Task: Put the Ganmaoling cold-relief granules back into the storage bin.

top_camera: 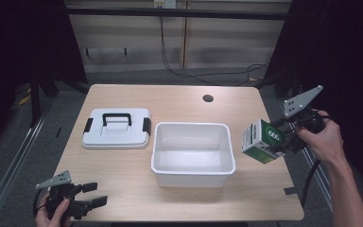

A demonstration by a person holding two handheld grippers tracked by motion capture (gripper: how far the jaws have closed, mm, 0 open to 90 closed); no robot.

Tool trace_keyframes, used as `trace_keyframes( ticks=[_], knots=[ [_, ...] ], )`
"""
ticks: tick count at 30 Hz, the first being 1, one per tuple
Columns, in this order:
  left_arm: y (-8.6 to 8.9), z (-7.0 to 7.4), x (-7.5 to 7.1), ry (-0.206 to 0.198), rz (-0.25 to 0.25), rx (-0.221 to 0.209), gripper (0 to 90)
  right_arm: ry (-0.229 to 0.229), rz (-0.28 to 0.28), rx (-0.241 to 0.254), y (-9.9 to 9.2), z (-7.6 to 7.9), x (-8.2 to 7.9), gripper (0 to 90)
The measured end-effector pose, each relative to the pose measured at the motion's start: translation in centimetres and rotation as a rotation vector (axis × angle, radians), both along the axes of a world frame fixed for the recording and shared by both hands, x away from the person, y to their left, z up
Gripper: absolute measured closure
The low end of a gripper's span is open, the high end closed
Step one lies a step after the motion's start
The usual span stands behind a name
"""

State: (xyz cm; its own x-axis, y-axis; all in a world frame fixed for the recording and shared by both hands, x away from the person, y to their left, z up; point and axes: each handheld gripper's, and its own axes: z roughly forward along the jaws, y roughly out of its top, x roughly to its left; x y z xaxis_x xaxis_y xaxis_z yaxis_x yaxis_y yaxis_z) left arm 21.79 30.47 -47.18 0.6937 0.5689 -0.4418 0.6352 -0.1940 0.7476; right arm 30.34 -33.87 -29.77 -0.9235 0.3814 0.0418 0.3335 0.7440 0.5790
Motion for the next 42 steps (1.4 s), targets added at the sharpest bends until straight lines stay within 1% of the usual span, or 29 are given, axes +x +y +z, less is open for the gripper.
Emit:
trace_keyframes(
  ticks=[1,2,3,4,7,8,10,14,16,18,19,20,21,27,29,30,31,35,36,38,41,42],
  knots=[
    [0.0,0.0,0.0,0.001,-0.001,-0.001,16.0,0.000,0.000,0.000,0.0,0.0,0.0,16.1],
    [0.0,0.0,0.0,0.001,-0.002,-0.001,16.0,-0.011,0.006,0.006,0.3,0.5,0.1,16.1],
    [0.0,0.0,0.0,0.001,-0.002,-0.001,16.0,-0.011,0.006,0.006,0.3,0.5,0.1,16.1],
    [0.0,0.0,0.0,0.000,-0.002,0.000,16.0,-0.021,0.013,0.011,0.6,1.1,0.1,16.1],
    [0.0,0.0,0.0,-0.003,-0.003,0.001,16.0,-0.032,0.017,0.015,0.9,1.5,0.1,16.1],
    [0.0,0.0,0.0,-0.003,-0.003,0.001,16.0,-0.042,0.021,0.021,1.3,2.0,0.2,16.1],
    [0.0,0.0,0.0,-0.004,-0.007,0.003,16.0,-0.043,0.028,0.030,1.6,2.2,0.3,16.1],
    [0.0,0.0,0.0,-0.004,-0.004,0.002,16.0,-0.042,0.035,0.030,2.3,2.3,0.7,16.1],
    [0.0,0.0,0.0,0.002,-0.001,-0.001,16.0,-0.045,0.032,0.018,2.7,2.7,0.9,16.1],
    [0.0,0.0,0.0,0.002,-0.001,-0.001,16.0,-0.051,0.037,0.024,3.0,2.9,1.0,16.1],
    [0.0,0.0,0.0,0.000,-0.002,0.000,16.0,-0.057,0.051,0.026,3.7,3.4,1.2,16.1],
    [0.0,0.0,0.0,0.000,-0.002,0.000,16.0,-0.057,0.051,0.026,3.7,3.4,1.2,16.1],
    [0.0,0.0,0.0,-0.004,-0.002,0.002,16.0,-0.061,0.061,0.018,4.5,3.8,1.4,16.1],
    [0.0,0.0,0.0,-0.003,-0.003,-0.003,16.0,-0.064,0.077,0.031,5.6,4.0,1.8,16.1],
    [0.1,0.0,0.0,-0.003,-0.004,-0.002,16.0,-0.066,0.083,0.040,5.9,3.9,2.0,16.1],
    [0.1,0.0,0.0,-0.003,-0.003,-0.002,16.0,-0.072,0.088,0.054,6.2,3.9,2.1,16.1],
    [0.1,0.0,0.0,-0.003,-0.003,-0.002,16.0,-0.072,0.088,0.054,6.2,3.9,2.1,16.1],
    [0.1,0.0,0.0,-0.003,-0.003,-0.001,16.0,-0.079,0.104,0.069,7.2,4.2,2.3,16.1],
    [0.1,0.0,0.0,-0.002,-0.002,-0.001,16.0,-0.079,0.104,0.069,7.2,4.2,2.3,16.1],
    [0.1,0.0,0.0,-0.005,-0.004,0.000,16.0,-0.087,0.114,0.058,7.8,4.2,2.6,16.1],
    [0.1,0.0,0.0,-0.003,-0.004,-0.002,16.0,-0.083,0.120,0.062,8.3,4.2,2.7,16.1],
    [0.1,0.0,0.0,-0.003,-0.003,-0.002,16.0,-0.080,0.127,0.057,8.9,4.2,2.9,16.1]
  ],
)
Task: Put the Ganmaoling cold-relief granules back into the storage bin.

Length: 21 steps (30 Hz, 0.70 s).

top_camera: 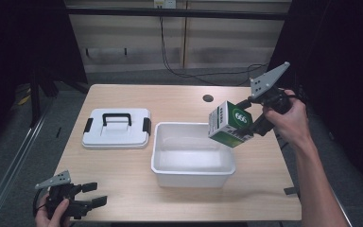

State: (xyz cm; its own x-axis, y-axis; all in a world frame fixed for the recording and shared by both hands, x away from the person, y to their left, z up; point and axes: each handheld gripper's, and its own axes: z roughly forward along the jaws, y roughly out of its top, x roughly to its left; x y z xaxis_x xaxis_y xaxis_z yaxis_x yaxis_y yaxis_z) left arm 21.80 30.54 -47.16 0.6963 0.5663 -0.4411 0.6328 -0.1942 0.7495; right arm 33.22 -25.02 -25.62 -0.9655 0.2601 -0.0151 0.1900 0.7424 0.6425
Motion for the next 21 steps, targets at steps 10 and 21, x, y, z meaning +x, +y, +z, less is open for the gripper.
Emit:
trace_keyframes(
  ticks=[10,21],
  knots=[
    [0.0,0.0,0.0,0.000,0.001,-0.002,16.0,0.018,0.028,-0.041,2.3,-0.8,0.9,16.1],
    [0.0,0.0,0.0,-0.002,0.000,-0.002,16.0,0.052,0.050,-0.171,4.6,-2.4,1.6,16.0]
  ],
)
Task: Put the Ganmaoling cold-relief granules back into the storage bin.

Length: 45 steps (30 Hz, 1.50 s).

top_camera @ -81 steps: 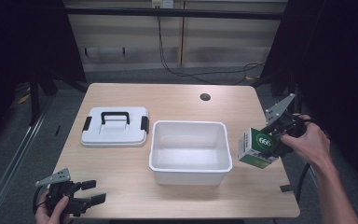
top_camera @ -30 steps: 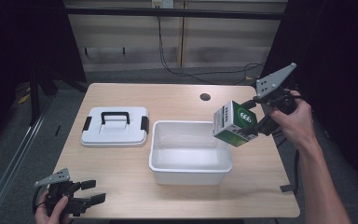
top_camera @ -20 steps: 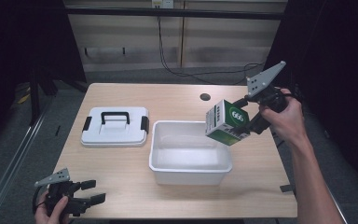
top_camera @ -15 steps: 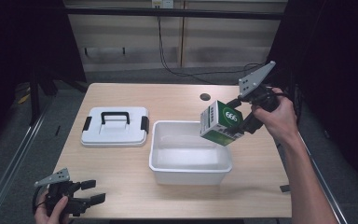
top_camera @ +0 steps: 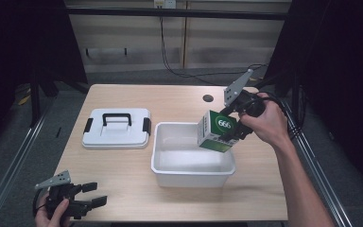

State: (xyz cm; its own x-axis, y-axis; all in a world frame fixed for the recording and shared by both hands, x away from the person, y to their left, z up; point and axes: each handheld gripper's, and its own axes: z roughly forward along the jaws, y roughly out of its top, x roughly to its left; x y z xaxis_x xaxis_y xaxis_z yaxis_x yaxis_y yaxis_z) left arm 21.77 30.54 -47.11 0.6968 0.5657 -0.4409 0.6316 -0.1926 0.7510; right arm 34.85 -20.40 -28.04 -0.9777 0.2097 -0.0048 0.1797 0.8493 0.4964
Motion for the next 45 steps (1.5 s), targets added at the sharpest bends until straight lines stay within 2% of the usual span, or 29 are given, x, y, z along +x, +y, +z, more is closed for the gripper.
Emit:
trace_keyframes(
  ticks=[2,3,5,10,14,15,22,26,35,42,43,45],
  knots=[
    [0.0,0.0,0.0,0.000,0.001,0.000,16.0,0.008,-0.003,-0.015,0.2,-0.2,0.1,16.0],
    [0.0,0.0,0.0,-0.001,0.000,0.000,16.0,0.029,-0.008,-0.051,0.6,-0.7,0.3,16.0],
    [0.0,0.0,0.0,-0.002,0.002,-0.002,16.0,0.042,-0.007,-0.085,1.0,-1.3,0.5,16.0],
    [0.0,0.0,0.0,-0.002,0.000,-0.001,16.0,0.051,0.000,-0.108,1.5,-2.1,0.7,16.0],
    [0.0,0.1,-0.1,-0.004,-0.001,0.002,16.0,0.058,0.011,-0.149,1.9,-2.7,1.0,15.9],
    [0.0,0.0,0.0,-0.003,0.001,0.000,16.0,0.070,0.005,-0.179,2.2,-3.0,1.0,15.9],
    [0.0,0.0,0.0,-0.003,-0.001,-0.003,16.0,0.067,0.029,-0.202,2.8,-3.8,1.2,15.9],
    [0.0,0.1,-0.1,-0.008,0.002,-0.002,16.0,0.073,0.040,-0.234,3.1,-4.7,1.4,15.9],
    [0.0,0.1,-0.1,-0.006,0.000,0.002,16.0,0.092,0.058,-0.252,3.1,-5.7,1.5,15.8],
    [0.0,0.1,-0.1,-0.009,-0.001,0.002,16.0,0.092,0.077,-0.291,3.9,-6.7,1.5,15.7],
    [0.1,0.2,-0.1,-0.016,0.004,-0.003,16.0,0.092,0.087,-0.320,4.2,-7.4,1.4,15.7],
    [0.1,0.2,-0.1,-0.020,0.006,-0.003,16.0,0.096,0.083,-0.324,4.2,-7.8,1.5,15.7]
  ],
)
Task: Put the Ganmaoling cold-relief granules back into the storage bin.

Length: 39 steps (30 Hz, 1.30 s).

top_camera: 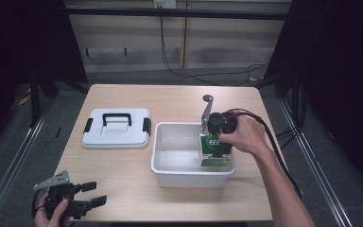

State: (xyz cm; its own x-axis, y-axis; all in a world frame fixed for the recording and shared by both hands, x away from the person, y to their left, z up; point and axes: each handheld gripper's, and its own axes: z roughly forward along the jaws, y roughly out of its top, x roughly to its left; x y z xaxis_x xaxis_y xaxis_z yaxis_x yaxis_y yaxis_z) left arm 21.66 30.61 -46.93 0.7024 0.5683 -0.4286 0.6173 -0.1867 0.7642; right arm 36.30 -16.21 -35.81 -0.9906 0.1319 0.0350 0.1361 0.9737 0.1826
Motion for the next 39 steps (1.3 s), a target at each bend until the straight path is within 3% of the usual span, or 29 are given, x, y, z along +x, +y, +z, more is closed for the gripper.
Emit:
trace_keyframes(
  ticks=[7,13,24,32,39],
  knots=[
    [0.0,0.0,0.0,-0.002,0.001,0.000,16.0,0.001,-0.011,-0.016,0.2,-0.9,0.1,15.5],
    [0.1,0.0,-0.1,-0.002,0.012,-0.005,16.0,0.008,-0.001,-0.065,1.0,-2.3,0.2,15.3],
    [0.1,0.0,-0.1,-0.001,0.012,-0.006,16.1,0.023,-0.011,-0.074,1.1,-3.8,0.5,14.9],
    [0.0,0.0,0.0,0.001,0.006,-0.007,16.0,0.037,-0.046,-0.087,1.1,-4.1,0.4,14.8],
    [0.0,0.0,0.0,-0.002,0.005,-0.002,16.0,0.027,-0.036,-0.104,1.4,-4.6,0.5,14.4]
  ],
)
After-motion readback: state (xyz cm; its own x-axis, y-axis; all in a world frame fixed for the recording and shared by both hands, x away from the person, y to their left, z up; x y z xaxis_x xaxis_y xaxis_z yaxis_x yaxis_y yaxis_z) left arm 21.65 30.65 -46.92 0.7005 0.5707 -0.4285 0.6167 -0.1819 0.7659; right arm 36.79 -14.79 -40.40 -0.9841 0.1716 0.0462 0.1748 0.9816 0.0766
